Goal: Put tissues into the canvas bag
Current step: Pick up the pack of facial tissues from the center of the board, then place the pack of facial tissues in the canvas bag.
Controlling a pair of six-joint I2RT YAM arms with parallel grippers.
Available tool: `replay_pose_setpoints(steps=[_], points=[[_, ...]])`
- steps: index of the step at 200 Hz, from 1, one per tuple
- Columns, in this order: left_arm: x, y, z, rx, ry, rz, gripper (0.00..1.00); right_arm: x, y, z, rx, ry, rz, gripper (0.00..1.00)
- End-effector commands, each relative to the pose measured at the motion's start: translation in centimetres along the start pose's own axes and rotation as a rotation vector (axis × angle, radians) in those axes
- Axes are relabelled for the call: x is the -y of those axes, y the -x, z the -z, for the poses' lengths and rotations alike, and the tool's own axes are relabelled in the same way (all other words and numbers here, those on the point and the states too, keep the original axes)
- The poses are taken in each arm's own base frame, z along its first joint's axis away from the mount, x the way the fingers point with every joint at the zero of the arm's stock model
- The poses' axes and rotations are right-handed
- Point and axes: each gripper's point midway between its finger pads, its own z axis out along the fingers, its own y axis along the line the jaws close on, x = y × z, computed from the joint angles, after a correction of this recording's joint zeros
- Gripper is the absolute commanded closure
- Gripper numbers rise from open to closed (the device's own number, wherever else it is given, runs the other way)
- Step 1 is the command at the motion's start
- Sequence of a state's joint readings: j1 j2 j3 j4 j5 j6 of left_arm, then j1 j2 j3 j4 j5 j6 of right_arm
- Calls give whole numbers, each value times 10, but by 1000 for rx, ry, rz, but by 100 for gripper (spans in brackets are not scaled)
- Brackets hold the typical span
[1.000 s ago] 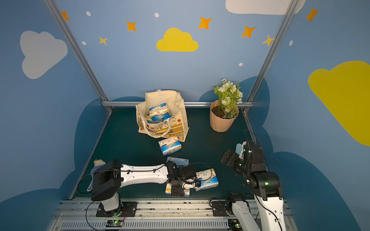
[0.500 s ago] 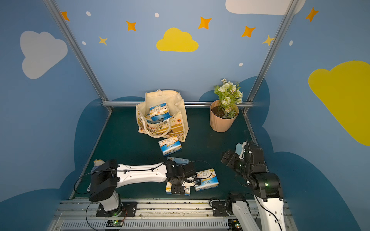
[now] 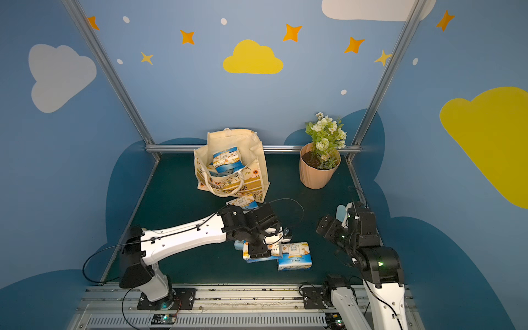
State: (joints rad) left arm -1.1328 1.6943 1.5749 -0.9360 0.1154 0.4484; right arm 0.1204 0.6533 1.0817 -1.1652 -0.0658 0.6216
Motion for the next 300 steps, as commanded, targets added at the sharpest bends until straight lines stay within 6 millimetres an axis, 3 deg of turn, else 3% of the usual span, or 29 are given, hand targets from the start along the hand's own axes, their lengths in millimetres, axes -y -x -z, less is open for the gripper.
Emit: replay_pose_setpoints(steps=[1,81,155,188,229,265,300], points=[[-17,4,25,34,35,34,26,1,2,1,5,-13,10,5],[-113,33,82,216,213,155,25,5,2,-7,-20,-42,26,5],[-207,64,167,435,418,260,24,7,-5,-17,-59,-43,21,5],[-261,58,199,513,513,345,23,4,-9,-18,-91,-31,49,5],[-346,19,233,580,662,512,22,5,-12,-18,-113,-39,69,5],[-406,-21,217,534,751,618,21,7,-14,-19,-123,-47,73,5],[-433,-46,177,449,752,652,21,2,-16,-24,-137,-17,78,5]])
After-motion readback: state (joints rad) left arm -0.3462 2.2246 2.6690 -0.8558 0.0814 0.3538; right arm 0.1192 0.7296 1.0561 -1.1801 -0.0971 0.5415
